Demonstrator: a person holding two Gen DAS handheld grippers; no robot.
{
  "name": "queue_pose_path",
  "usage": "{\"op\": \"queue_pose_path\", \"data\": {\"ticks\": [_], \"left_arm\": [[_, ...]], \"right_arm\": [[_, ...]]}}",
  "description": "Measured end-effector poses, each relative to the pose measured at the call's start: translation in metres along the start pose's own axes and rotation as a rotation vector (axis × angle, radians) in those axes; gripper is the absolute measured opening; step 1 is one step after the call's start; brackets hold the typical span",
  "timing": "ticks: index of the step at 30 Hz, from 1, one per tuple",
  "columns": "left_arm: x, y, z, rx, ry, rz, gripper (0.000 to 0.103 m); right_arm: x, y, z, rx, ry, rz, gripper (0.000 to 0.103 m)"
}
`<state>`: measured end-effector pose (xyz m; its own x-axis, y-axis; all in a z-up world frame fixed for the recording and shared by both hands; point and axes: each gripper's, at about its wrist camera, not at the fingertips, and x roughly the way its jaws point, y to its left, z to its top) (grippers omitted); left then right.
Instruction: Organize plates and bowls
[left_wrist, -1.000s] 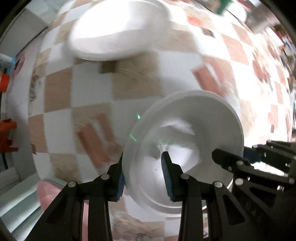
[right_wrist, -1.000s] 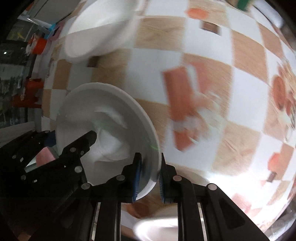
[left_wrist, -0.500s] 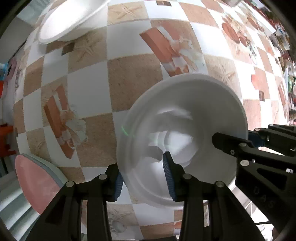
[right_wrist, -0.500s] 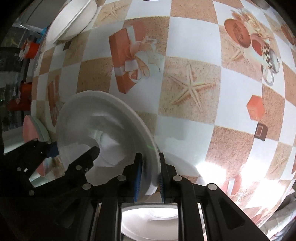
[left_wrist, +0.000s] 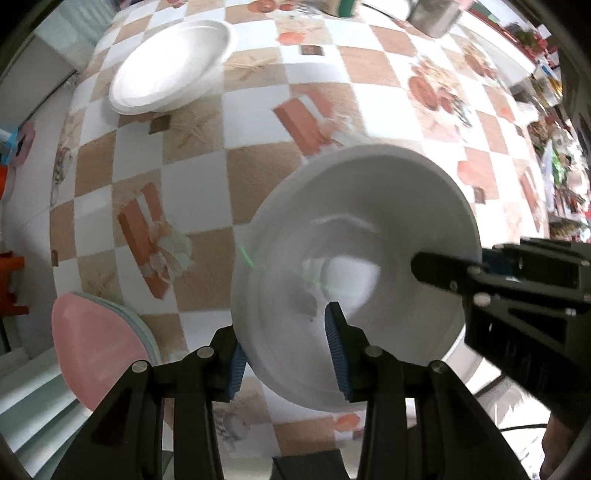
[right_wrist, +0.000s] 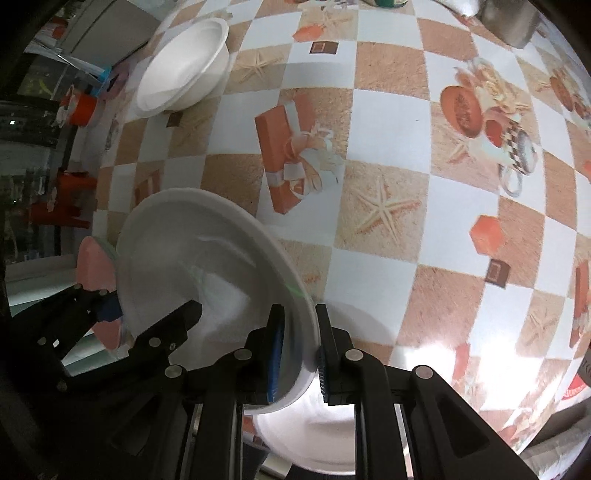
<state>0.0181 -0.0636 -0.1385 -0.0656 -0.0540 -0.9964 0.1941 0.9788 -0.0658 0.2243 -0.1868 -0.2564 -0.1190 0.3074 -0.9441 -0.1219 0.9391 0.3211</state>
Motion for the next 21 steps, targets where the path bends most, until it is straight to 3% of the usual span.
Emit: {"op": "queue_pose_path", "data": {"ticks": [8, 15, 21], "left_arm": [[-0.016, -0.045, -0.029, 0.164, 0.008, -0.029, 0.042], [-0.019, -0.067, -0.014, 0.292, 0.034, -0.04, 0.042], [0.006, -0.08, 0.006, 0.371, 0.053, -0.018, 0.042]], "right_arm": [[-0.011, -0.013, -0.02, 0.074, -0.029, -0.026, 0.019], [-0.023, -0.038, -0.053, 0.171, -0.034, -0.045, 0.019], [-0.02, -0.059, -0.079, 0.224, -0.004, -0.053, 0.019]]}}
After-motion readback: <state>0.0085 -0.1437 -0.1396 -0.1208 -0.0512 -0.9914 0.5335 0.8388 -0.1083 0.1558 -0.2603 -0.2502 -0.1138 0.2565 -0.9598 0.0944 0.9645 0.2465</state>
